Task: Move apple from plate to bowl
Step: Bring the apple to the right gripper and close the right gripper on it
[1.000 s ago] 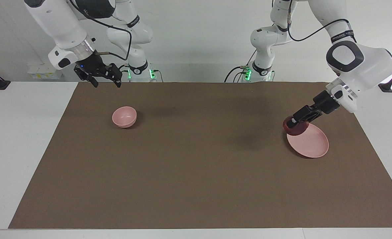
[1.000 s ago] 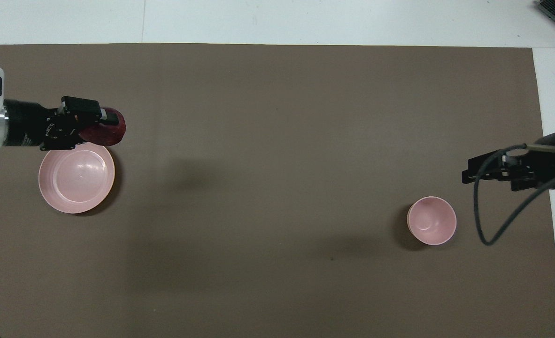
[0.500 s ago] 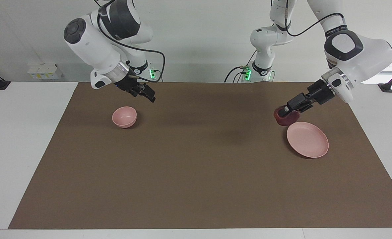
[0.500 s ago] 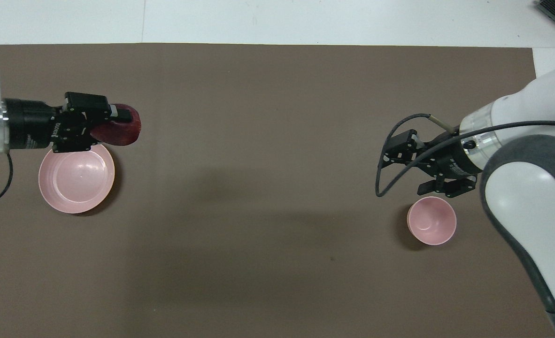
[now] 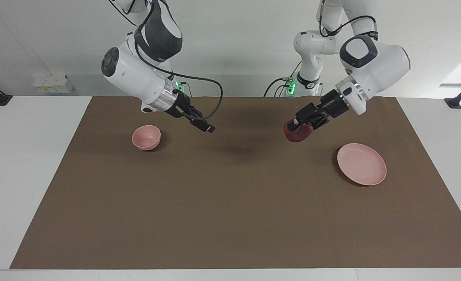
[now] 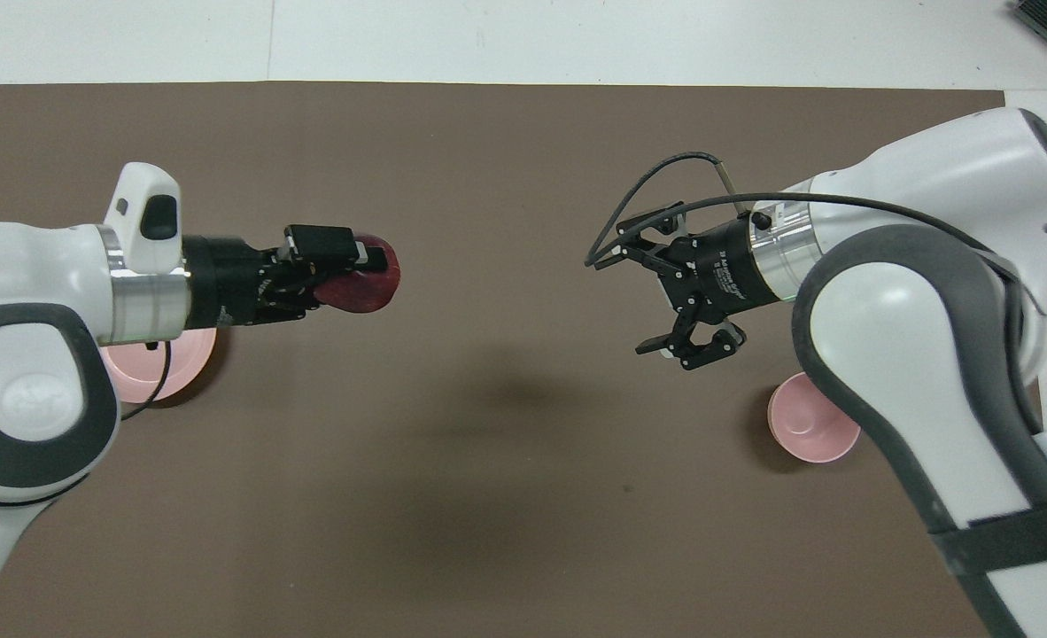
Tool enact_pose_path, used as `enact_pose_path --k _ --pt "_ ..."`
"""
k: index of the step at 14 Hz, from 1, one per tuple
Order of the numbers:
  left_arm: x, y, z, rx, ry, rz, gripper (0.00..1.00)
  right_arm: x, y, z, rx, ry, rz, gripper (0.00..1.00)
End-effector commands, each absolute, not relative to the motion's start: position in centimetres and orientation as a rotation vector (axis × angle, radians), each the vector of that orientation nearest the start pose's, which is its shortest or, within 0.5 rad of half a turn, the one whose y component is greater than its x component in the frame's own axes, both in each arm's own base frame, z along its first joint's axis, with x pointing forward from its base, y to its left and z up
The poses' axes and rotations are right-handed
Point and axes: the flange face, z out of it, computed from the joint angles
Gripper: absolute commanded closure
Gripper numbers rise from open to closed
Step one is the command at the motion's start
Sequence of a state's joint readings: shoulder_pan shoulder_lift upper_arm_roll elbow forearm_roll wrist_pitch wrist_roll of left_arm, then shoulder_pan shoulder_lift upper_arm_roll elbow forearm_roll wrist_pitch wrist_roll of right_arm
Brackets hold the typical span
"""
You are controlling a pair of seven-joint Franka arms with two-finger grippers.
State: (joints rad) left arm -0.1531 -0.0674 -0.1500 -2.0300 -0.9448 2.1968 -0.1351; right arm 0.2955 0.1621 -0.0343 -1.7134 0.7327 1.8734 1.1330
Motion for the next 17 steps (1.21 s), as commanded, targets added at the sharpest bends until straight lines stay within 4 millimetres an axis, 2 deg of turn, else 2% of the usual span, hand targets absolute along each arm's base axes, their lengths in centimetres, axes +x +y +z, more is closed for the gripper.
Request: enact_pose_path --k 1,3,4,6,7,9,11,17 --pt "50.5 -21.6 51.6 2.261 0.392 0.041 1.0 58.9 23.3 49.7 -2.004 1.463 0.694 0.0" --pt "49.7 -23.4 51.8 2.261 0.376 0.023 1.0 59.3 24.2 48.3 -1.912 1.523 0.775 0.0" --pt "49.5 -24.0 51.9 2.258 0.389 0.017 1.0 59.3 25.4 47.6 -1.885 1.546 0.789 0.0" --pt "48.9 -25.4 52.0 2.257 0.398 0.01 1.0 58.9 28.2 47.6 -1.826 1.577 0.79 0.0" --pt "49.0 -25.6 51.9 2.258 0.403 0.009 1.0 58.6 28.8 47.7 -1.828 1.572 0.788 0.0" --pt "48.8 -26.9 51.5 2.256 0.423 0.024 1.0 58.5 29.1 47.7 -1.824 1.579 0.796 0.0" --pt "48.8 -27.0 51.4 2.264 0.416 0.021 1.0 57.9 30.2 47.8 -1.82 1.563 0.828 0.0" --pt "48.4 -27.6 51.1 2.273 0.4 0.005 1.0 57.4 31.2 48.4 -1.765 1.535 0.897 0.0"
